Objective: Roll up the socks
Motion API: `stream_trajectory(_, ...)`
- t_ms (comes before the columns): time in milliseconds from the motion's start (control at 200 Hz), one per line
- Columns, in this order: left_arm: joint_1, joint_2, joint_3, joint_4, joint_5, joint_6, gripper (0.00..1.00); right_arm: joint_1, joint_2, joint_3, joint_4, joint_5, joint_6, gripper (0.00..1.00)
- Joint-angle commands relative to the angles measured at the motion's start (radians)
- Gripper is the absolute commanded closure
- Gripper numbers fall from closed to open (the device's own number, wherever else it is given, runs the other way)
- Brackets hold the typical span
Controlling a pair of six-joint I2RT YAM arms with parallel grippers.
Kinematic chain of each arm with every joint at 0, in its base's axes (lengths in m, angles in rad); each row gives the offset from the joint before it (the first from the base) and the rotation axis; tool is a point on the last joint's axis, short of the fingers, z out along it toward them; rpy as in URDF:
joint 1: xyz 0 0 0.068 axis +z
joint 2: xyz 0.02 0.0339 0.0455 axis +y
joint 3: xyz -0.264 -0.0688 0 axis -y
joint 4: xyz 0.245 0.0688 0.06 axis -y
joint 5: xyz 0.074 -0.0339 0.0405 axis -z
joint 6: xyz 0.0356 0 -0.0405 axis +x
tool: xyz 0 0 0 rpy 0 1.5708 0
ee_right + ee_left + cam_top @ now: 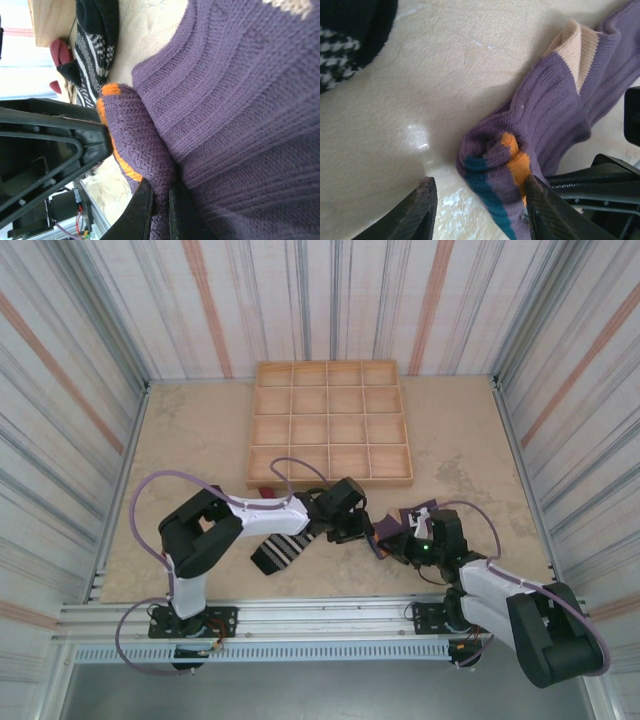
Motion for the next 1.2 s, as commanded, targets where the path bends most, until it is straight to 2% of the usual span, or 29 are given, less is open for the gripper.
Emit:
stream_trajectory(0, -0.012, 0.034, 0.038, 0.018, -0.025, -0.016, 0.53, -0.009, 0.013, -0.031, -0.057, -0.005, 0.037, 1.00)
stream_trajectory(205, -0.015, 0.069, 0.049, 0.001, -0.018, -0.059, 0.60, -0.023, 0.000, -0.033, -0.060, -0.014, 0.043, 1.00)
stream_trajectory(331, -0.013, 0.084, 0.074, -0.051, -0.033, -0.078, 0.74, -0.023, -0.004, -0.020, -0.075, -0.022, 0.038, 1.00)
stream_trajectory(426, -0.006, 0.105, 0.121, -0.129, -0.030, -0.077, 0.84, -0.023, -0.040, 0.012, -0.149, -0.017, 0.011, 0.87)
stream_trajectory(516, 0.012, 0.135, 0.174, -0.200, -0.005, -0.062, 0.99, -0.021, -0.106, 0.069, -0.280, 0.010, -0.040, 0.56)
stream_trajectory(556, 0.020, 0.141, 0.190, -0.225, 0.005, -0.056, 1.00, -0.021, -0.145, 0.099, -0.351, 0.031, -0.068, 0.48)
stream_trajectory(631, 0.032, 0.132, 0.208, -0.280, 0.002, -0.038, 1.00, -0.015, -0.219, 0.160, -0.476, 0.075, -0.114, 0.40)
stream_trajectory(746, 0.057, 0.098, 0.229, -0.368, -0.004, 0.000, 1.00, 0.028, -0.274, 0.262, -0.635, 0.173, -0.196, 0.36)
stream_trajectory(847, 0.075, 0.066, 0.236, -0.436, -0.009, 0.020, 1.00, 0.130, -0.250, 0.347, -0.714, 0.306, -0.261, 0.33)
stream_trajectory(947, 0.082, 0.029, 0.223, -0.473, -0.023, 0.029, 1.00, 0.301, -0.202, 0.415, -0.746, 0.503, -0.312, 0.32)
stream_trajectory(1032, 0.087, 0.012, 0.209, -0.484, -0.015, 0.026, 1.00, 0.455, -0.149, 0.450, -0.733, 0.676, -0.349, 0.32)
stream_trajectory(1192, 0.094, 0.009, 0.193, -0.505, 0.009, 0.017, 1.00, 0.699, -0.029, 0.489, -0.666, 0.925, -0.414, 0.36)
